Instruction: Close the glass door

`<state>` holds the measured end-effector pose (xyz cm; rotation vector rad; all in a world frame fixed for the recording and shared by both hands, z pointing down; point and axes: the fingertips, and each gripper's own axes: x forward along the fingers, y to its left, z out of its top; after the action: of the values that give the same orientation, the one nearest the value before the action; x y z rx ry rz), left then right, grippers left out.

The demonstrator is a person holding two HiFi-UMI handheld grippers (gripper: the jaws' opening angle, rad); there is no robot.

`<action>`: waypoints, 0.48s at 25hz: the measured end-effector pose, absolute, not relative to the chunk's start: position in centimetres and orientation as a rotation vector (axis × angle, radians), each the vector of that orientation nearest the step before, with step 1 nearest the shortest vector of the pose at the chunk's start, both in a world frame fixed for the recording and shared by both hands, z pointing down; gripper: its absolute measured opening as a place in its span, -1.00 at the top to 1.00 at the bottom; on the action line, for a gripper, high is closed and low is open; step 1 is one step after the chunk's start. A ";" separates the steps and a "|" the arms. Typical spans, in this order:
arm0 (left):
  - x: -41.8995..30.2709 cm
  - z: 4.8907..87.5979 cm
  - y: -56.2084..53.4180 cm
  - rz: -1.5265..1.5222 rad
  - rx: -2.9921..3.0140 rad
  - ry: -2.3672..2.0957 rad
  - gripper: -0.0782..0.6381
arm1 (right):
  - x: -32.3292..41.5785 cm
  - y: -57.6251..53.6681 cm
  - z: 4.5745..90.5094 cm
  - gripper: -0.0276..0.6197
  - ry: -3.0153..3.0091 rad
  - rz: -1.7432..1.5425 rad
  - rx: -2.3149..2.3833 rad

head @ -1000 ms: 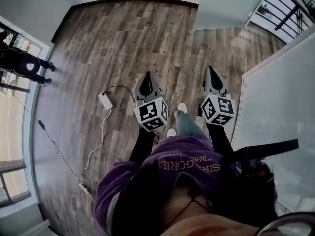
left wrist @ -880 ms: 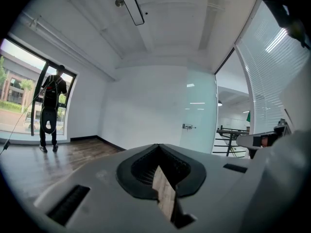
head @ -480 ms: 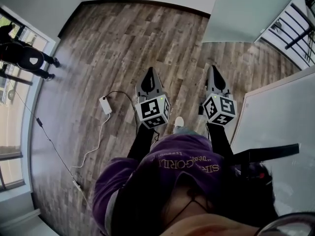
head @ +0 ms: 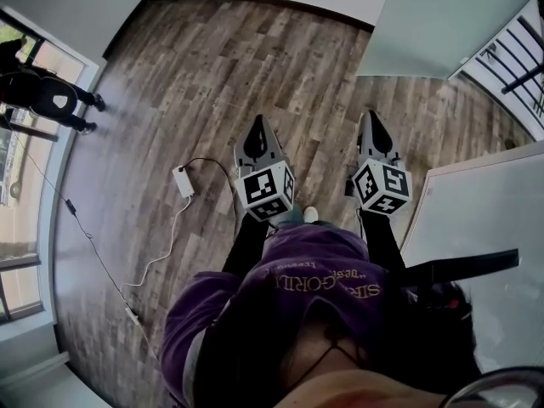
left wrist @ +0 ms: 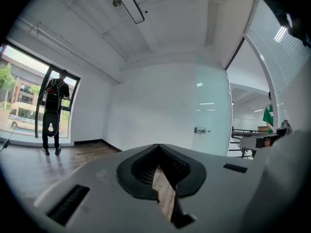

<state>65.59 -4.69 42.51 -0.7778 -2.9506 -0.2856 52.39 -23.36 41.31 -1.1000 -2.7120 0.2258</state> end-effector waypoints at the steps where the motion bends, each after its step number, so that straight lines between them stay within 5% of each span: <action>1: 65.2 42.7 -4.2 -0.288 -0.779 -2.950 0.78 | 51.9 -22.8 41.5 0.96 -2.711 0.224 -1.098; 12: 56.8 41.9 5.9 -0.190 -0.695 -3.004 0.78 | 44.5 -13.0 41.2 0.96 -2.760 0.220 -1.080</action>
<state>56.80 5.91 41.94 -0.6951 -3.0042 -0.1904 44.48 -12.95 41.21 -1.0798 -2.7597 0.2197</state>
